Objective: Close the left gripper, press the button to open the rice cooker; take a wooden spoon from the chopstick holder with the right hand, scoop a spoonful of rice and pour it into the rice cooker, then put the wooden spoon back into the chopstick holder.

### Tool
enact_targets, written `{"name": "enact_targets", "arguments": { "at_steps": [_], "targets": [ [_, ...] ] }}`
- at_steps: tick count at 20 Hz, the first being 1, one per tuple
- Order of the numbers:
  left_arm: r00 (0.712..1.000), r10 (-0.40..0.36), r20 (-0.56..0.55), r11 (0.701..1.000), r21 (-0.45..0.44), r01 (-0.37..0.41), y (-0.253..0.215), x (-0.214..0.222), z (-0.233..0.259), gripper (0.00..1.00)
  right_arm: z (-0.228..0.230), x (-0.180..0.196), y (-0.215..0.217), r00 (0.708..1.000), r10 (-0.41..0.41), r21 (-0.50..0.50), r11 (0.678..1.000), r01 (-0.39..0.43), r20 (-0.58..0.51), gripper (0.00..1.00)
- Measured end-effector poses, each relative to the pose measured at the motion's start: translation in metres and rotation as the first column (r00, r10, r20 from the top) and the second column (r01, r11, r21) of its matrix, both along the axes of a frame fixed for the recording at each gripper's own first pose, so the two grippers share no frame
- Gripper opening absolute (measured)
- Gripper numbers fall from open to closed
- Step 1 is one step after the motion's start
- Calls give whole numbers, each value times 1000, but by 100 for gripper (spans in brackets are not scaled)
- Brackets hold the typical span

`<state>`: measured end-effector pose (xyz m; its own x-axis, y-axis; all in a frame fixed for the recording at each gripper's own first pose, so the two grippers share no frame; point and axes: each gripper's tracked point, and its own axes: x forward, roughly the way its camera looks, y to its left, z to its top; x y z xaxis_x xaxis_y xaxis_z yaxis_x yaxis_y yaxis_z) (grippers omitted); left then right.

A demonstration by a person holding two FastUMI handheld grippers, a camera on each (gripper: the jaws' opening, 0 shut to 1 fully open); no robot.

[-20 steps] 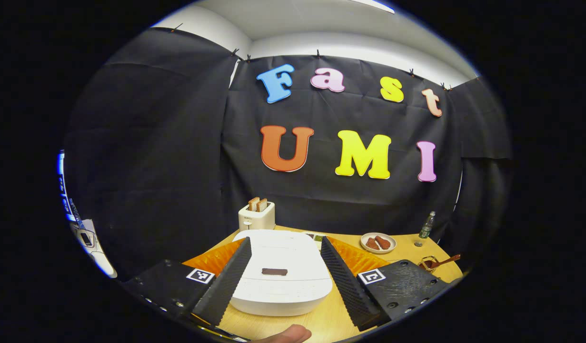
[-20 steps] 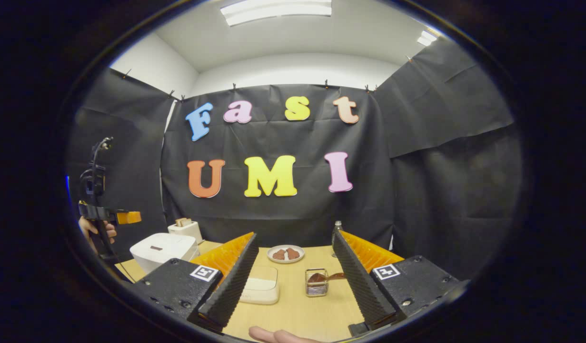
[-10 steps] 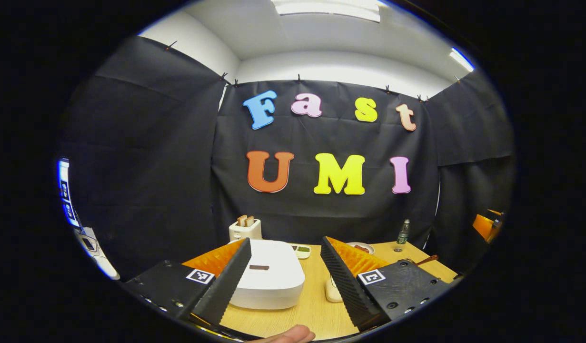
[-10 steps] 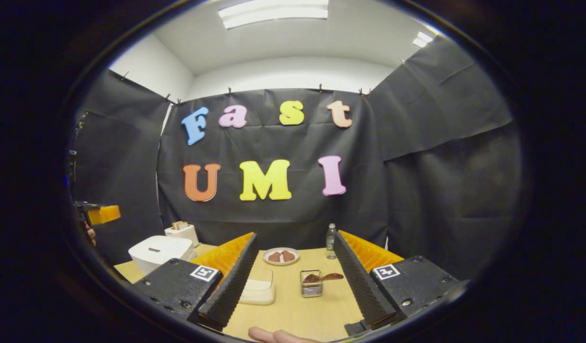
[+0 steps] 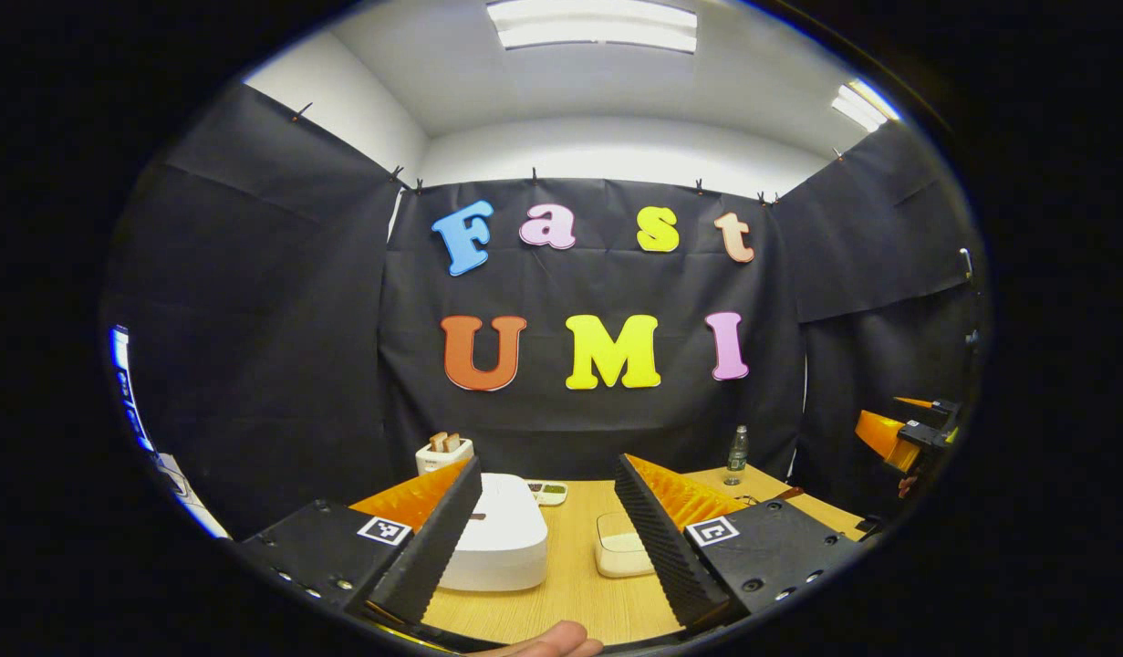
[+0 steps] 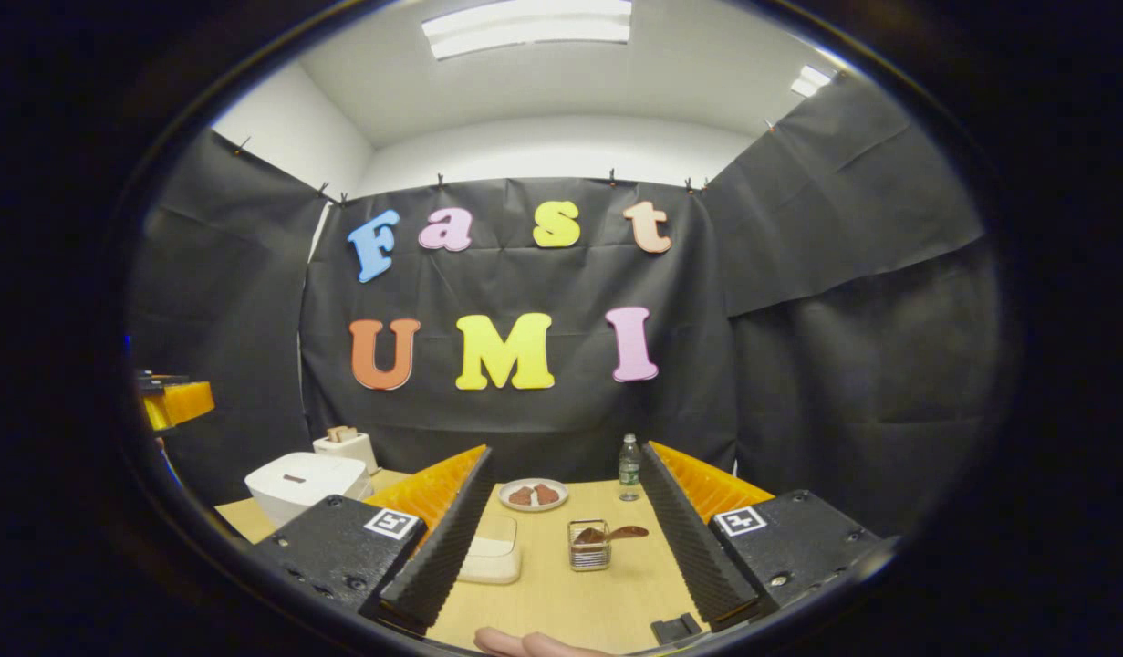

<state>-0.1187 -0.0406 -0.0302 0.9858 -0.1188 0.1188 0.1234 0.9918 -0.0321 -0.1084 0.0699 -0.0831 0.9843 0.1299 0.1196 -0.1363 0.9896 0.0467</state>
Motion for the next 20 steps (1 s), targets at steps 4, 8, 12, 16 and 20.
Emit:
{"name": "enact_targets", "arguments": {
  "at_steps": [4,8,12,16,20],
  "targets": [
    [1000,19,-7,1000,19,-19,4,1,-4,94,-4,1,-5,1000,-7,7,1000,7,-6,100],
    [1000,26,-14,1000,2,-26,7,2,-5,94,-10,6,-9,999,-14,16,1000,14,-29,100],
    [998,51,-22,998,-23,-51,15,4,-7,94,-6,5,-14,1000,-11,6,1000,11,-18,100],
    [998,62,-17,998,-26,-62,17,4,-4,94,4,1,-21,1000,-20,14,1000,20,-7,100],
    [998,60,-4,998,-11,-60,14,1,0,94,13,-1,-31,999,-36,34,999,36,-6,100]
  ]
}}
